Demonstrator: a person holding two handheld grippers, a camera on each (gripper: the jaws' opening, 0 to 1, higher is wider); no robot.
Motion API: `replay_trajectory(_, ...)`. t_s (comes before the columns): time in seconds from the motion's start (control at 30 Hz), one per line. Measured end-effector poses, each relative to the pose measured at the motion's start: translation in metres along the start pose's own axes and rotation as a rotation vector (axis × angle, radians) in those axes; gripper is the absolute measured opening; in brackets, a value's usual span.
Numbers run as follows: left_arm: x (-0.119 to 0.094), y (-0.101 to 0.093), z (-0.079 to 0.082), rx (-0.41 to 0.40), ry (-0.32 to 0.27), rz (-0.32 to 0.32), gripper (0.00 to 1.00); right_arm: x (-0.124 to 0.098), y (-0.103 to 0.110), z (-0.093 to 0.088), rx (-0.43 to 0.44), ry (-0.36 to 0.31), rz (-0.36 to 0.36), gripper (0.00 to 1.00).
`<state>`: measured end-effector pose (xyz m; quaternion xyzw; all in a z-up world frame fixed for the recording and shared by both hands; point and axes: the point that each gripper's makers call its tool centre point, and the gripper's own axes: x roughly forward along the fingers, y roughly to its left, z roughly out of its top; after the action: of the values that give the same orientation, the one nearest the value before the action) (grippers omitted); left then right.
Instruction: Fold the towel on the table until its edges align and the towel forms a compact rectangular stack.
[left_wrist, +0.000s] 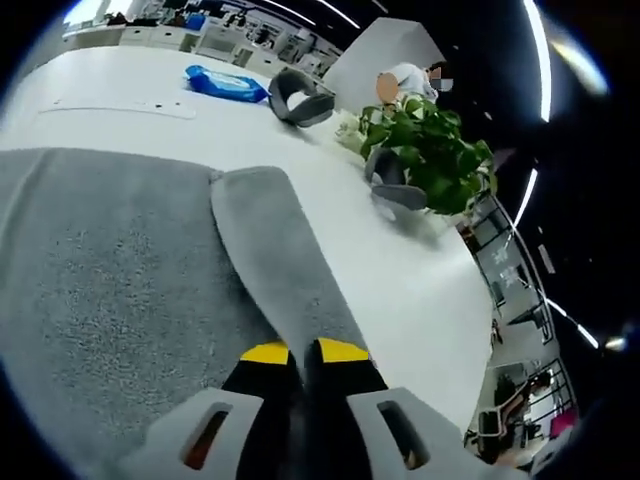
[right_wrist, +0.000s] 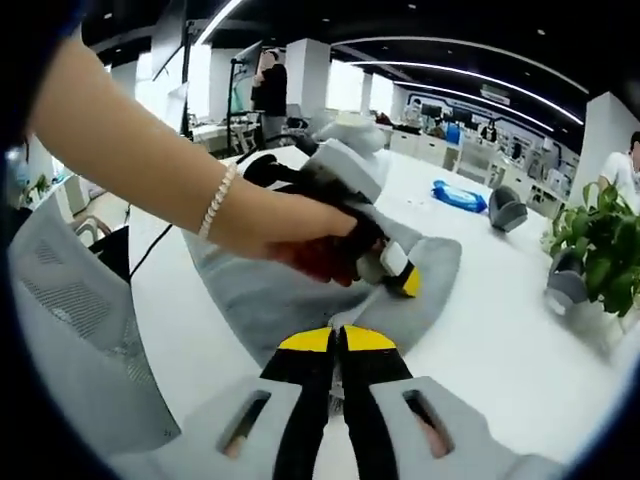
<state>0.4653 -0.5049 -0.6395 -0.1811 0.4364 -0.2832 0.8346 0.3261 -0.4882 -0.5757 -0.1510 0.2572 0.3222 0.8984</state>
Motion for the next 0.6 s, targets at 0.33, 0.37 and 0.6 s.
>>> replay_trajectory(0.33,-0.029,-0.004,0.025,0.017,-0.062,-0.026,0.03,-0.013,0.012,0.019,0.003,-0.021,-0.013,0.00)
replay_trajectory(0.37,-0.033,-0.004,0.029,0.013,-0.068,-0.031,0.03,-0.015,0.015,0.021,0.004,-0.025,-0.013,0.00)
replay_trajectory(0.6,-0.049,0.005,0.045,-0.004,-0.097,-0.039,0.03,-0.025,0.028,0.045,-0.030,-0.039,-0.030,0.00)
